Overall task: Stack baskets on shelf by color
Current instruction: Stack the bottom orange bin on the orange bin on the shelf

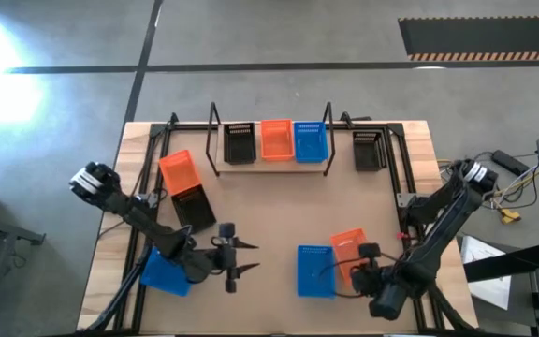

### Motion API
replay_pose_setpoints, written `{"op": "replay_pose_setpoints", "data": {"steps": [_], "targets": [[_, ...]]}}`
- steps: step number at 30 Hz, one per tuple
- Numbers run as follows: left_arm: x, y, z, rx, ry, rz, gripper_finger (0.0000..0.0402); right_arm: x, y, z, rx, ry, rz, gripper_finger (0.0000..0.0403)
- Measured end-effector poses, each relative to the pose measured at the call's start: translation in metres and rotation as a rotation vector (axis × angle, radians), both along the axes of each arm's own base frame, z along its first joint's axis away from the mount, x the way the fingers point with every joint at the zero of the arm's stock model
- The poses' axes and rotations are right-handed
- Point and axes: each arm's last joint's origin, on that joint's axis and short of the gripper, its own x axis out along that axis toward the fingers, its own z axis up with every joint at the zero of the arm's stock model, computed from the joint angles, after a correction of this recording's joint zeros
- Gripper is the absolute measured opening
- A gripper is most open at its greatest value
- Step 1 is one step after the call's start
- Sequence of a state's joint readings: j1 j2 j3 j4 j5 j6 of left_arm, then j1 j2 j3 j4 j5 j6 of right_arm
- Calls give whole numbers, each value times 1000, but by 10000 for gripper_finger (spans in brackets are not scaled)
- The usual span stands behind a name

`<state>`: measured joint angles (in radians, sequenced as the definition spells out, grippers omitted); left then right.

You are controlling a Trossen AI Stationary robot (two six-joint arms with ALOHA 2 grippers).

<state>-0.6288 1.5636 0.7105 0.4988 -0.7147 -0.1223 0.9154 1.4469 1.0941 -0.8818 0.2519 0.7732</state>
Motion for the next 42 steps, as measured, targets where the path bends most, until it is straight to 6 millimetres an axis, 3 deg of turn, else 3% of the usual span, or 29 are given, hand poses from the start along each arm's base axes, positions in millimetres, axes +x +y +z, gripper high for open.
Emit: {"op": "replay_pose_setpoints", "data": {"steps": [5, 9, 15, 20, 25, 33, 37, 42], "targets": [[4, 0, 0, -5, -4, 6, 192, 2, 2, -15, -117, 108, 27, 145], [4, 0, 0, -3, -1, 7, 192, 2, 5, -29, -151, 183, 39, 146], [4, 0, 0, -5, -4, 7, 192, 3, 6, -47, -205, 246, 89, 100], [4, 0, 0, -6, -5, 7, 192, 6, 11, -45, -198, 239, 95, 30], [4, 0, 0, -7, -6, 6, 192, 10, 15, -19, -153, 188, 90, 12], [4, 0, 1, -14, -14, 6, 192, 34, -10, 58, -263, -76, 22, 9], [4, 0, 1, -17, -14, 7, 192, 63, -42, 87, -351, -222, 54, 9], [4, 0, 1, -46, -17, 14, 192, 114, -112, 104, -404, -314, 78, 9]]}}
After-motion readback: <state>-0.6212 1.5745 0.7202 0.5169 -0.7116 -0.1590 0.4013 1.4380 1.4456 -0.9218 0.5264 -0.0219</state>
